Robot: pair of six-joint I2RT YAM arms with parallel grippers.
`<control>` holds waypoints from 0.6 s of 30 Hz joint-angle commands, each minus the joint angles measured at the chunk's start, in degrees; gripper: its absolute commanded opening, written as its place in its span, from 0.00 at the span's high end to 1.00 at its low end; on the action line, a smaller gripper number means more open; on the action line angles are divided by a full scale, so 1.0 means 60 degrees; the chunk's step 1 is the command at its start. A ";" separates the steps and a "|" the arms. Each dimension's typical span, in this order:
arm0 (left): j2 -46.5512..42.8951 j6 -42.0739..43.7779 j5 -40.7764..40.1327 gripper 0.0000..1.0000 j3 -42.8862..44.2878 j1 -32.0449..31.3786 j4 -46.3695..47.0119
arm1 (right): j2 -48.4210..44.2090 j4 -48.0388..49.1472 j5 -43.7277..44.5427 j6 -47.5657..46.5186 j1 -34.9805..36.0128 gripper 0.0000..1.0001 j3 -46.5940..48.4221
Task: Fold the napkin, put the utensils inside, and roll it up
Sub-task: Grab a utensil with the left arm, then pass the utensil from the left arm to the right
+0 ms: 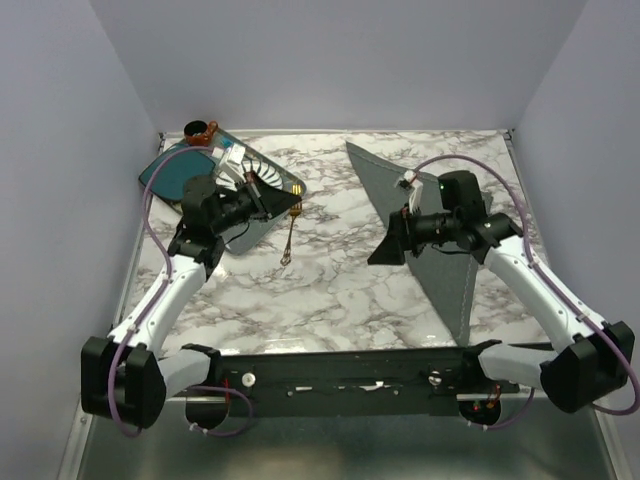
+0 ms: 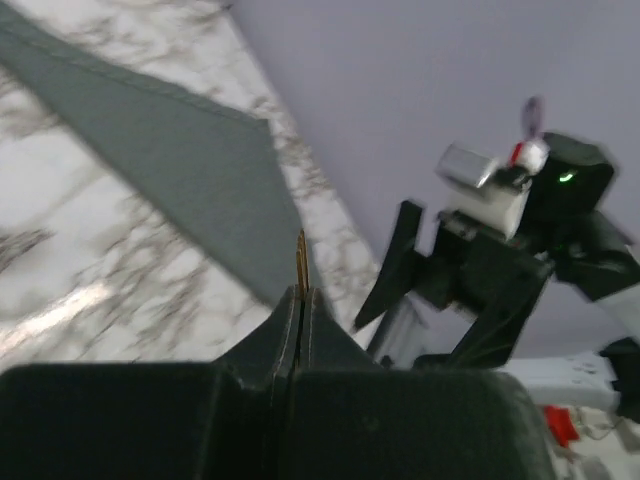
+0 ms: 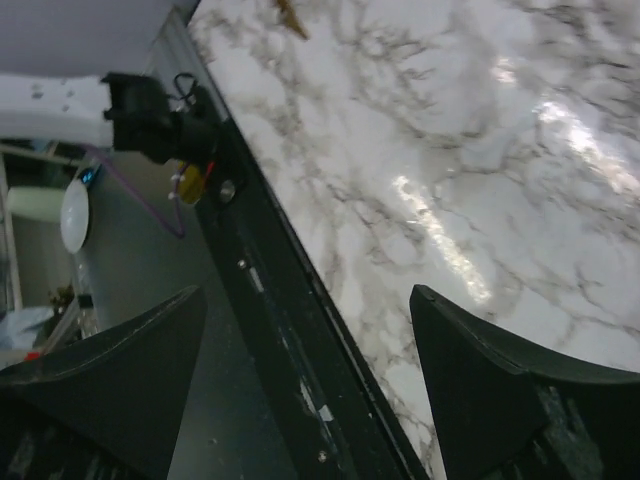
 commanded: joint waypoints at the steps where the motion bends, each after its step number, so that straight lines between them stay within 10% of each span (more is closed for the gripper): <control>1: 0.1307 -0.3702 0.2991 1.00 0.0814 -0.0196 0.5960 | -0.0789 0.1105 -0.1540 -0.0566 0.1175 0.09 -0.0765; 7: 0.3299 -1.0085 0.2526 1.00 0.0625 -0.0708 1.2790 | -0.1155 0.4938 -0.0909 0.1291 0.1806 0.08 -0.2011; 18: 0.3843 -1.0493 0.1748 1.00 0.0331 -0.2085 1.3616 | -0.0452 0.9026 -0.1025 0.3681 0.2524 0.17 -0.2466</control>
